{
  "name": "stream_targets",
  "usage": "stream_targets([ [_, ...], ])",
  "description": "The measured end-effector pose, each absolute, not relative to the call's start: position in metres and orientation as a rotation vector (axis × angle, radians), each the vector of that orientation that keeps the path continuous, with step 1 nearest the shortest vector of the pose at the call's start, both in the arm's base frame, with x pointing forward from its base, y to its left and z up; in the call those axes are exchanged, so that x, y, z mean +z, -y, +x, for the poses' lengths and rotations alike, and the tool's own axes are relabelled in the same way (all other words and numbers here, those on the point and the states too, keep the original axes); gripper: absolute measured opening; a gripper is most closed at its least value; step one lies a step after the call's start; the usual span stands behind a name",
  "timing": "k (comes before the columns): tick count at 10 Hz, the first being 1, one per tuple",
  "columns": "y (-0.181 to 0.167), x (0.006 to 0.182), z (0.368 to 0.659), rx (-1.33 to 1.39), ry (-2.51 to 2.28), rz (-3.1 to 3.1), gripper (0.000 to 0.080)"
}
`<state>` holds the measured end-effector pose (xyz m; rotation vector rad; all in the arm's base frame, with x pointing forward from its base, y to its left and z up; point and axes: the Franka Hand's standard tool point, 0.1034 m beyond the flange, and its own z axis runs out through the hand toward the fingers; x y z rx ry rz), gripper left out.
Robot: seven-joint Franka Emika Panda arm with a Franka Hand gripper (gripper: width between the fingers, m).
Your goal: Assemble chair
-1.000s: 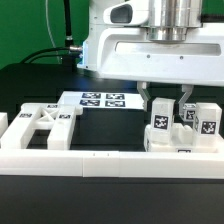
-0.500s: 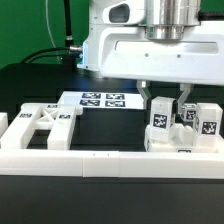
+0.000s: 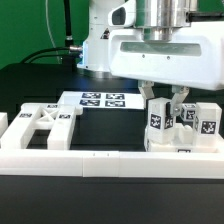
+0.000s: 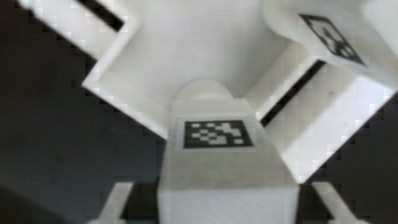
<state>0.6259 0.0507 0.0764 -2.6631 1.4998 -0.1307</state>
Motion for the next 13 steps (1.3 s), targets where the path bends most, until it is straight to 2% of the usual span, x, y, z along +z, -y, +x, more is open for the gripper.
stream_targets([
  [4,-0.0488,0.0757,0.6247,-0.08,-1.998,-2.238,0.0287],
  [7,-0.0489,0.0755,0.6245,-0.051,-2.152,-2.077,0.0287],
  [8,-0.0489,0.0748,0.6243,-0.05,-2.152,-2.078,0.0366],
  [9,-0.0488,0.0746,0.6242,-0.051,-2.14,-2.091,0.0575],
  [10,-0.0486,0.0747,0.6243,-0.057,-2.08,-2.154,0.0575],
  [11,-0.0492,0.0747,0.6244,-0.064,-2.014,-2.216,0.0627],
  [13,-0.0494,0.0745,0.6243,-0.079,-1.852,-2.358,0.0643],
])
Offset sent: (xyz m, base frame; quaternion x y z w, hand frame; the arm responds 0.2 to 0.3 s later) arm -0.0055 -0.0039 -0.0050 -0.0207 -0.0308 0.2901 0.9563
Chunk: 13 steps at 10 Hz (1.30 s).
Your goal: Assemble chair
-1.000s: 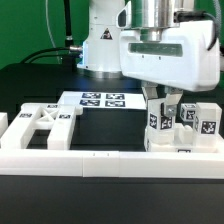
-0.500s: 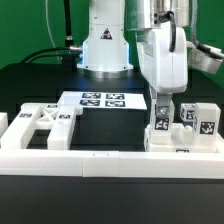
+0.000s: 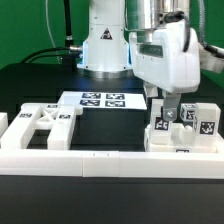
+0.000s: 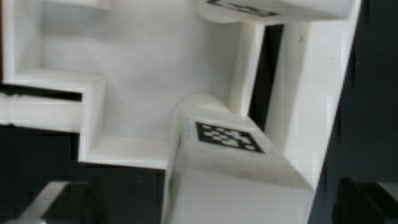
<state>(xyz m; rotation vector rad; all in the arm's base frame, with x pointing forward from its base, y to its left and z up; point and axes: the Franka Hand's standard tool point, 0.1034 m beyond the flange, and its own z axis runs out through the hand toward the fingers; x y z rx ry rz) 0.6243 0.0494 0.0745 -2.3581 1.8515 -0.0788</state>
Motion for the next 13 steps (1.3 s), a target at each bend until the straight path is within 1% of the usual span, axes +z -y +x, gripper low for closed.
stream_targets([
  [4,-0.0484,0.0739,0.6242,-0.111,-1.493,-2.614,0.0649],
  [8,-0.0466,0.074,0.6245,-0.156,-0.881,-2.953,0.0649],
  [13,-0.048,0.0785,0.6309,-0.183,-0.29,-3.115,0.0649],
])
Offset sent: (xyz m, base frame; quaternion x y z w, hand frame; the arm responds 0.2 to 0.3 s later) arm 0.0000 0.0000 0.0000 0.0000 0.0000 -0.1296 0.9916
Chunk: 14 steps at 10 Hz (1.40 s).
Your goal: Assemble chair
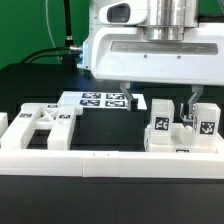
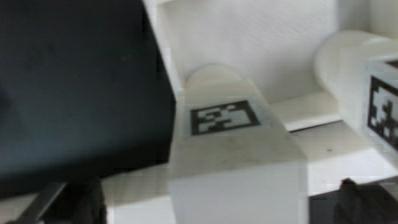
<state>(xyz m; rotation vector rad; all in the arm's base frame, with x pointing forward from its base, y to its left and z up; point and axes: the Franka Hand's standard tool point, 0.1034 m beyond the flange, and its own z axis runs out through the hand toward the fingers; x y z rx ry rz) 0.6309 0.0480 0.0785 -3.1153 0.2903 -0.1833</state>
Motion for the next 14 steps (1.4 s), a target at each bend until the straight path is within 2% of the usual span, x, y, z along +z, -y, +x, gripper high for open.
stream_targets([
  [1,-0.0479,0.0784,0.6308,-0.183,-0.205,-3.126,0.0649],
  [3,-0.0474,0.0782,0.6308,-0.183,-0.205,-3.125,0.0383],
  [4,-0.0475,0.0782,0.6308,-0.183,-0.217,-3.124,0.0383],
  [5,-0.0475,0.0781,0.6308,-0.183,-0.245,-3.121,0.0287],
  [7,-0.0477,0.078,0.6307,-0.182,-0.292,-3.113,0.0287],
  [11,-0.0493,0.0765,0.6298,-0.193,-1.031,-2.906,0.0287],
  [14,-0.0477,0.0765,0.6311,-0.208,-1.258,-2.798,0.0287],
])
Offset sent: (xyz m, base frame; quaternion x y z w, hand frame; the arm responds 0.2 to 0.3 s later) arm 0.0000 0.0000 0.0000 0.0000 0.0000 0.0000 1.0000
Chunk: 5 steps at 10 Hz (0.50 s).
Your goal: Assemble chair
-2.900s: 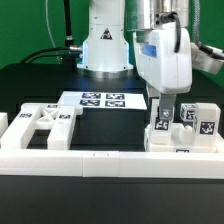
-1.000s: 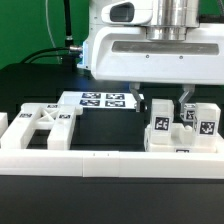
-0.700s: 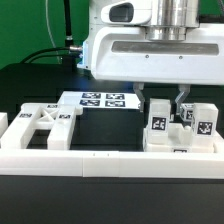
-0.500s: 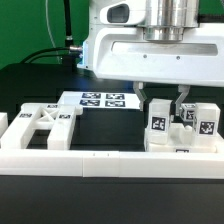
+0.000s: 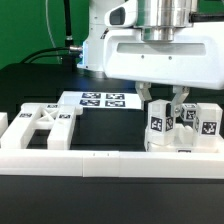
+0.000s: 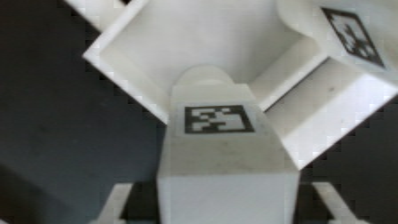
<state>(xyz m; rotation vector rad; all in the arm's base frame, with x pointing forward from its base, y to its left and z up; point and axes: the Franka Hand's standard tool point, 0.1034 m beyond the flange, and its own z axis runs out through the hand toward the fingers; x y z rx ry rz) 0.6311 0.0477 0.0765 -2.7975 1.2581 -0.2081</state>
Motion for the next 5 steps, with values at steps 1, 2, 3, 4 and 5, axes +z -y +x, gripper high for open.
stream_targets([
  [1,-0.0474,0.0765,0.6311,-0.205,-1.314,-2.769,0.0287],
  [2,-0.0466,0.0764,0.6311,-0.196,-1.451,-2.687,0.0287],
  [3,-0.0457,0.0765,0.6312,-0.187,-1.579,-2.602,0.0287],
  [4,-0.0449,0.0762,0.6304,-0.17,-1.705,-2.502,0.0287],
  [5,-0.0442,0.0762,0.6297,-0.155,-1.809,-2.411,0.0287],
])
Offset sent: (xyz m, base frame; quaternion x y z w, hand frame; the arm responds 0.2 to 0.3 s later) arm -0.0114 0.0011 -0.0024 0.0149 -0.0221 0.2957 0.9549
